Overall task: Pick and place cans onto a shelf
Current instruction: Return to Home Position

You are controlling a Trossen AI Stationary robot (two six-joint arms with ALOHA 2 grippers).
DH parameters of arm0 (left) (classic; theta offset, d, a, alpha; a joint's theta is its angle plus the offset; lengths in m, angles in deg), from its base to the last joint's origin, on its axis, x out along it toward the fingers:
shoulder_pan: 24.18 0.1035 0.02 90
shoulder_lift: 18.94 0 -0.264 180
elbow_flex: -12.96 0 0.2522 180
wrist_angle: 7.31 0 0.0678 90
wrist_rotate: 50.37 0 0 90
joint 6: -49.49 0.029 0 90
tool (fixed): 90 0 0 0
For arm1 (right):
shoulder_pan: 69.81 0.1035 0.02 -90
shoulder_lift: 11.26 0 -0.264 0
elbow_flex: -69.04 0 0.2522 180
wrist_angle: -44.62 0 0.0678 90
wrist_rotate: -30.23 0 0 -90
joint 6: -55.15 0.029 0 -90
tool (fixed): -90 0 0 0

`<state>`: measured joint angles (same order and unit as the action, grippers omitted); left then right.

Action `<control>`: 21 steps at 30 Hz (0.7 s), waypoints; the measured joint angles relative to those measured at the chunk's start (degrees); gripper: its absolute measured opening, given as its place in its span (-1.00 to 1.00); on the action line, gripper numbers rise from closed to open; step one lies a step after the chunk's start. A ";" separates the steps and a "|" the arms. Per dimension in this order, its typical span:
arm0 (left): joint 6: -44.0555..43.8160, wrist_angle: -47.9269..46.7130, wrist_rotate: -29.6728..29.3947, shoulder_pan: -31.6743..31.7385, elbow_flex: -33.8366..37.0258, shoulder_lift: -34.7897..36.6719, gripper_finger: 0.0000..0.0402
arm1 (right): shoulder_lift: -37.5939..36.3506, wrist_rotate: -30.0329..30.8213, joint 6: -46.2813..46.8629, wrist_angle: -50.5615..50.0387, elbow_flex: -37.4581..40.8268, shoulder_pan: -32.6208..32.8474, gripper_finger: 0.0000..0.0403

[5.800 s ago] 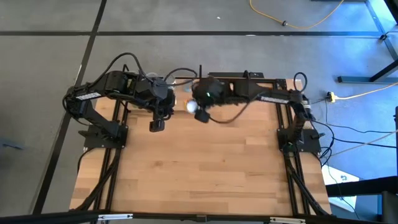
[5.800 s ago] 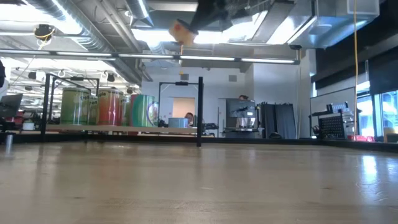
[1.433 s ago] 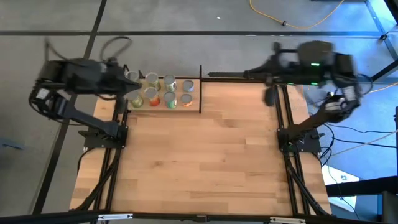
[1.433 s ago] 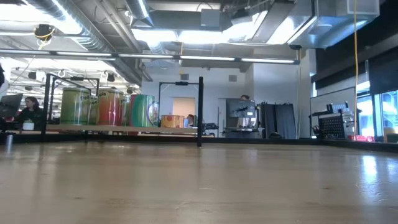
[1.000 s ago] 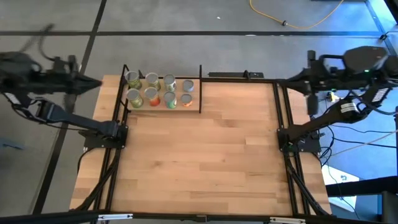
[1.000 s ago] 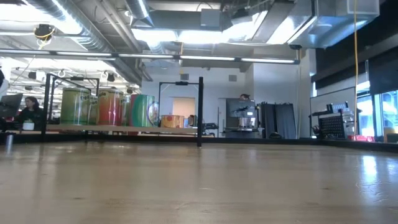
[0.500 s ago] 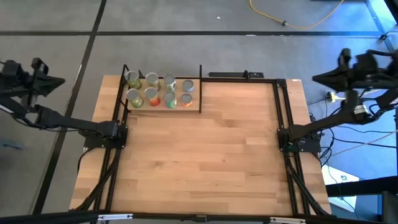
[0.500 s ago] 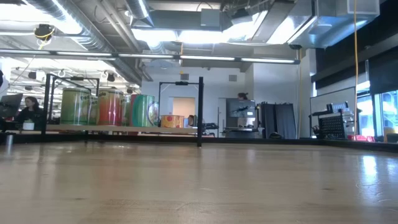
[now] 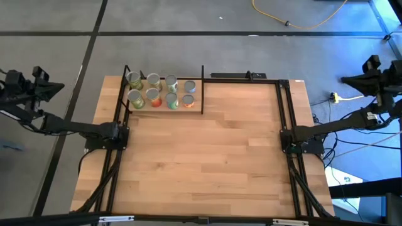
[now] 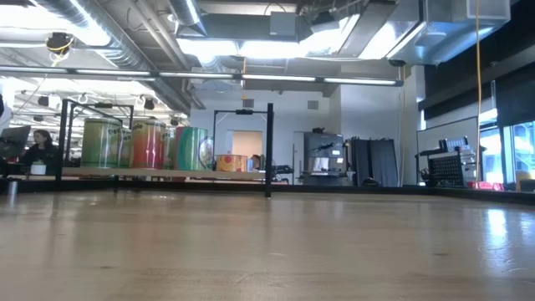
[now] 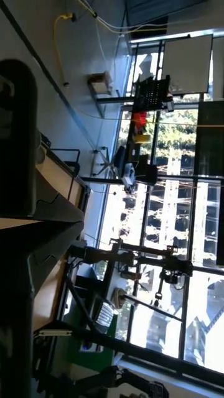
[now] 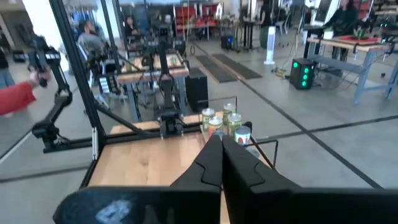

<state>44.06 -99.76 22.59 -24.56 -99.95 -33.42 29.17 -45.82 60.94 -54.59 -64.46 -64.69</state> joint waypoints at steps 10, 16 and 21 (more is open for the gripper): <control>0.02 4.65 -2.04 0.02 8.79 11.09 -1.00 | -9.49 0.00 1.63 2.18 8.81 -0.86 -0.99; -0.25 5.14 -1.35 0.21 11.54 13.95 -1.00 | -14.67 -0.51 1.25 4.90 13.55 -3.61 -0.99; 2.57 4.71 -1.40 0.24 13.10 14.09 -1.00 | -20.12 -0.80 1.54 6.71 17.86 -6.62 -0.99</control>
<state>46.63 -95.05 21.19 -24.32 -86.85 -19.33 9.06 -46.62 62.48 -47.88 -46.60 -71.31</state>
